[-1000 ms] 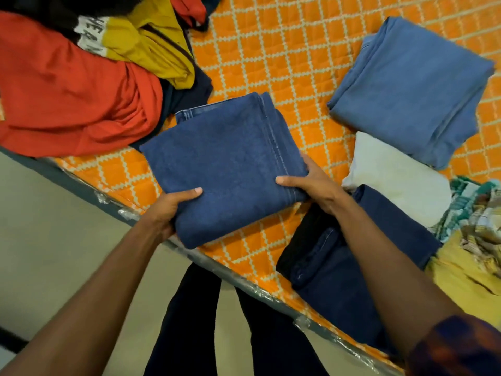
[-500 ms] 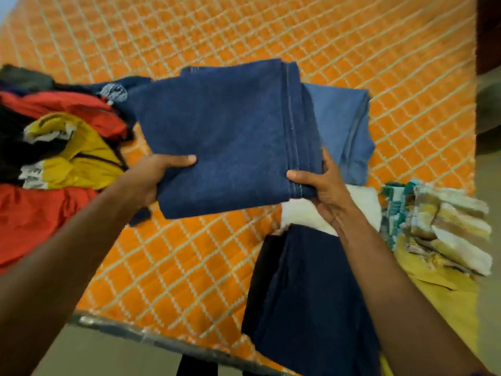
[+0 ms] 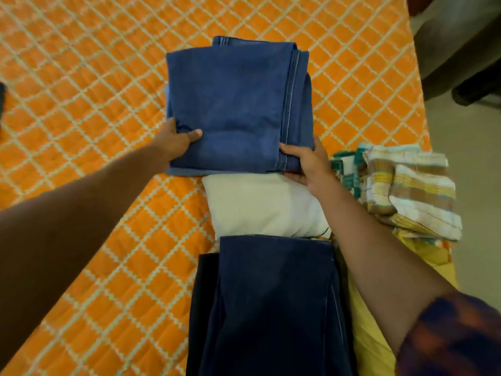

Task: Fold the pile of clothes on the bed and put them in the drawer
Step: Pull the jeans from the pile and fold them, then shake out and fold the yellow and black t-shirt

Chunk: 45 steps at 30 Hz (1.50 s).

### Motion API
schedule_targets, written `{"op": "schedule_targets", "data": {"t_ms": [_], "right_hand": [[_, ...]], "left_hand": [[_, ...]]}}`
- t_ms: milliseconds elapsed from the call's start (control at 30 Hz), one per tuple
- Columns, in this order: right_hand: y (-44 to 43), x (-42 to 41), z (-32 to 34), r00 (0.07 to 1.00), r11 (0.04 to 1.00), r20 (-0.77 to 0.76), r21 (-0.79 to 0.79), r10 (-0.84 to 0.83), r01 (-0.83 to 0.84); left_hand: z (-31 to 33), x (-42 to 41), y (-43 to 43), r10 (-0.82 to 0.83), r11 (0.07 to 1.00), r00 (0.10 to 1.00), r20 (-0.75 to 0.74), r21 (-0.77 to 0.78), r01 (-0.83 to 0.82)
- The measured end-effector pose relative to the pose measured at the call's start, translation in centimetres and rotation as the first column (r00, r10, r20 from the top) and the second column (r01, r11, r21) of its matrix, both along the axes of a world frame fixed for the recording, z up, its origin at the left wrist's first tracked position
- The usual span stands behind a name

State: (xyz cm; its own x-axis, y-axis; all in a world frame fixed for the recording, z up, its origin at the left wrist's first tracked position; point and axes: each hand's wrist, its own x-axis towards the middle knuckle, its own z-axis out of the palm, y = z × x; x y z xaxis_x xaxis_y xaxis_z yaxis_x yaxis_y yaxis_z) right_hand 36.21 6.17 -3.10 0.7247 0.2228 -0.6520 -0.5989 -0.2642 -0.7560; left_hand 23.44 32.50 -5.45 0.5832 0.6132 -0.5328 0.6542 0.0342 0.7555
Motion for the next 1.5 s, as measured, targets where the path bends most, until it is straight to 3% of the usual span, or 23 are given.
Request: {"op": "schedule_targets", "data": {"t_ms": [300,433,533,567,633,667,733,767,800,900,1000,1067,1200,1267,1367,1500], "right_hand": [[0.2,0.9,1.4,0.999,0.995,-0.003,-0.088,0.038,-0.038],[0.5,0.1,2.5,0.968,0.975,0.251,-0.219,0.015,0.042],[1.9,-2.9,3.6,0.801,0.829,0.546,-0.547,0.245,0.119],[2.9,-4.2,4.2,0.699,0.785,0.626,-0.601,0.345,0.152],[5.7,-7.3,4.9,0.469,0.790,0.739,-0.600,0.484,0.129],[8.3,-9.2,5.3,0.395,0.812,0.750,-0.584,0.531,0.018],[13.0,-13.1,5.6,0.401,0.798,0.691,-0.509,0.602,-0.321],[15.1,-15.4,5.7,0.387,0.715,0.611,-0.496,0.690,-0.493],[17.3,-17.9,5.8,0.314,0.586,0.523,-0.507,0.792,-0.633],[23.1,-26.3,4.6,-0.015,0.204,0.380,-0.531,0.925,-0.823],[27.8,-34.3,3.2,-0.158,0.048,0.363,-0.499,0.918,-0.865],[30.7,-38.6,2.3,-0.184,0.049,0.405,-0.501,0.895,-0.864],[34.8,-44.0,0.5,-0.121,0.165,0.450,-0.544,0.885,-0.823],[36.2,-44.5,0.2,-0.144,0.203,0.451,-0.635,0.881,-0.745],[38.8,-44.9,0.1,-0.265,0.224,0.460,-0.762,0.847,-0.608],[42.7,-45.1,0.2,-0.309,0.201,0.478,-0.751,0.822,-0.629]], "left_hand": [[2.5,-1.0,-0.6,-0.023,0.998,0.999,-0.037,0.051,0.025],[4.5,-5.9,1.0,-0.107,0.993,0.994,-0.013,0.056,0.108],[5.7,-12.8,4.1,-0.164,0.968,0.986,-0.024,0.187,0.165],[6.2,-15.5,5.4,-0.163,0.951,0.985,-0.062,0.255,0.173],[7.1,-21.7,8.0,-0.118,0.914,0.980,-0.159,0.369,0.170],[7.8,-25.7,9.4,-0.078,0.894,0.977,-0.198,0.421,0.157],[8.4,-32.5,11.0,-0.014,0.845,0.967,-0.255,0.514,0.148],[8.3,-35.5,11.7,0.003,0.823,0.963,-0.270,0.547,0.151],[8.4,-38.5,12.2,0.021,0.810,0.960,-0.278,0.567,0.147],[8.8,-46.4,13.4,0.041,0.791,0.915,-0.401,0.573,0.215],[8.5,-52.4,14.2,0.123,0.819,0.847,-0.518,0.535,0.208],[7.7,-55.1,15.0,0.145,0.863,0.819,-0.556,0.476,0.170],[5.7,-58.2,16.9,0.071,0.927,0.866,-0.495,0.352,0.125],[5.1,-58.0,17.6,0.058,0.925,0.888,-0.455,0.359,0.124],[4.7,-57.3,19.1,0.133,0.837,0.941,-0.311,0.544,0.062],[5.1,-56.1,22.1,0.206,0.673,0.962,-0.179,0.740,-0.006]]}}
